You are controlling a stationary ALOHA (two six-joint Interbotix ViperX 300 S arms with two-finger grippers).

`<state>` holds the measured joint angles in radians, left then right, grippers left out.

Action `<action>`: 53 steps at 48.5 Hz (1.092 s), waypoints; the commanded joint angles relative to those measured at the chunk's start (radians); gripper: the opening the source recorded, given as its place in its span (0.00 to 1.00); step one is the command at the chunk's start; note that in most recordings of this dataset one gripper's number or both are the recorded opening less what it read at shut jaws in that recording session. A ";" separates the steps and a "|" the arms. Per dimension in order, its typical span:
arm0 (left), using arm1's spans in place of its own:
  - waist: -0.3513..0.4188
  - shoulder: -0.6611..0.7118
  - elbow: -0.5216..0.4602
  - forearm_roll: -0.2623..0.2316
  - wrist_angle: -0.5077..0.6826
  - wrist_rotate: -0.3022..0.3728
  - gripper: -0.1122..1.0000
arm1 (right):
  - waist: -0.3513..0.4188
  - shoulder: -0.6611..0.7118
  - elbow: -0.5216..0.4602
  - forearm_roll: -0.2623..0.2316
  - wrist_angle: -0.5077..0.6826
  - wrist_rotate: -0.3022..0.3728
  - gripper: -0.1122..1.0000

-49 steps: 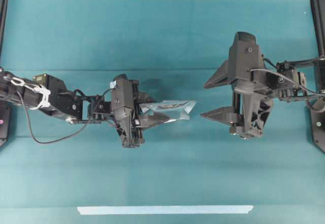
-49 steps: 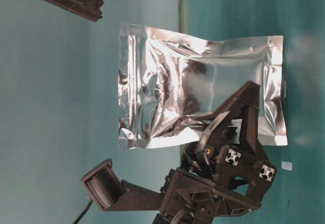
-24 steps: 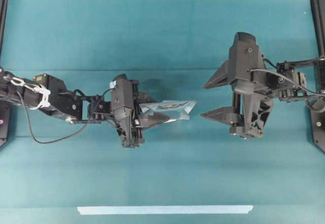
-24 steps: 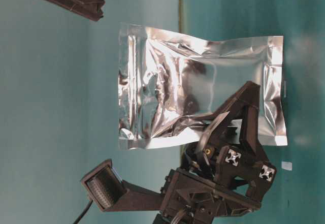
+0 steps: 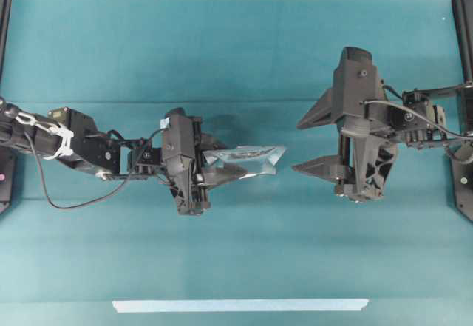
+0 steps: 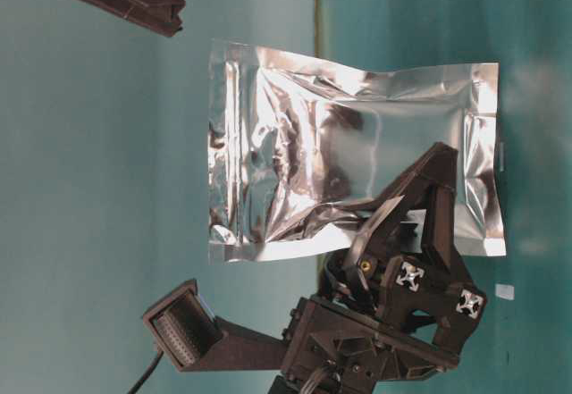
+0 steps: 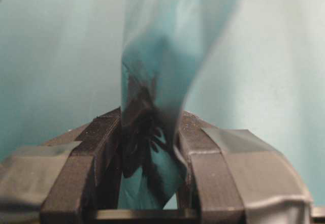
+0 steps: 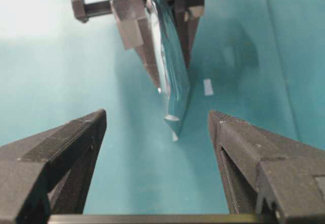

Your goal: Hand over the silver zip bag and make it stand upright.

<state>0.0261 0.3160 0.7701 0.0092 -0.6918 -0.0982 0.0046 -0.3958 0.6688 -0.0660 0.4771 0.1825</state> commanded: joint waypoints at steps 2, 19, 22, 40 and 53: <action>-0.005 -0.008 -0.005 0.002 0.002 0.000 0.35 | 0.008 -0.011 0.000 0.003 0.003 0.006 0.86; -0.008 -0.006 -0.003 0.002 0.002 0.000 0.35 | 0.011 -0.012 0.009 0.003 0.000 0.006 0.86; -0.009 -0.008 -0.002 0.002 0.002 -0.002 0.35 | 0.011 -0.014 0.009 0.003 0.000 0.006 0.86; -0.009 -0.008 -0.005 0.002 0.000 -0.002 0.35 | 0.006 -0.014 0.012 0.003 -0.002 0.005 0.86; -0.009 -0.008 0.000 0.002 0.002 -0.002 0.35 | 0.003 -0.015 0.012 0.003 -0.002 0.005 0.86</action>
<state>0.0230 0.3160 0.7701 0.0092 -0.6918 -0.0982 0.0107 -0.3973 0.6888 -0.0644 0.4832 0.1825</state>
